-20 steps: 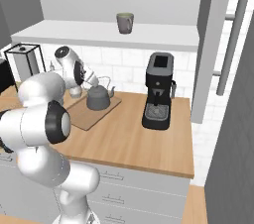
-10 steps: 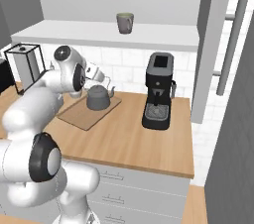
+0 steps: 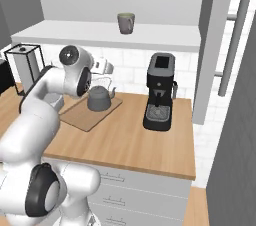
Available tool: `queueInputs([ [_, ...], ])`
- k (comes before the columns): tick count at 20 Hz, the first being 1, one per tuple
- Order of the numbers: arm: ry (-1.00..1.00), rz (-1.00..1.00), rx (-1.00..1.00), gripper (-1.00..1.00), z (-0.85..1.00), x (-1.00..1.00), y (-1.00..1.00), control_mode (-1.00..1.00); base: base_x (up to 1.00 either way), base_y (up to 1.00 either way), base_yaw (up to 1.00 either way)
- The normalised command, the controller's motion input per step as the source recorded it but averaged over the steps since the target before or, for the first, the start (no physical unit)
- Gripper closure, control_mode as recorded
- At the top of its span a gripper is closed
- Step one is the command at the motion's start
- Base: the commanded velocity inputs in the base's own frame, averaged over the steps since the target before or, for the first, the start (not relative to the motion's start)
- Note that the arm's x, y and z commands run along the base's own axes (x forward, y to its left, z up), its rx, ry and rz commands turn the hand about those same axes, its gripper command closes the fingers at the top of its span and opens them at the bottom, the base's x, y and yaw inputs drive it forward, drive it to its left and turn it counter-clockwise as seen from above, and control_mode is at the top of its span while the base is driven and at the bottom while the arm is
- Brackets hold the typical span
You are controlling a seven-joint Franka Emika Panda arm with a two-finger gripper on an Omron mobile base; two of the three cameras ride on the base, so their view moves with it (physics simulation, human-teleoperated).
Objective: Pick the kettle from the counter and place it on the tray. Then pick the mug from the cabinet and place it on the tray. Then close the cabinet doors.
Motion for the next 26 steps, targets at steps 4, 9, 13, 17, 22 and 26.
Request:
queueInputs([
  [4,0.00,0.08,0.00,-1.00,0.70,-0.18,-0.45,-1.00,0.00,0.00,0.00],
  [9,0.00,0.10,-0.01,-1.00,0.55,-0.16,-0.51,-1.00,0.00,0.00,0.00],
  [13,0.00,0.08,-0.08,-1.00,0.52,0.00,-0.43,-1.00,0.00,0.00,0.00],
  [17,0.00,0.03,-0.07,-1.00,0.51,0.04,-0.44,-1.00,0.00,0.00,0.00],
  [22,-0.03,0.06,-0.13,-1.00,0.30,0.10,-0.17,-1.00,0.00,0.00,0.00],
  [26,0.02,0.07,-0.07,-1.00,0.36,0.28,-0.34,-1.00,0.00,0.00,0.00],
])
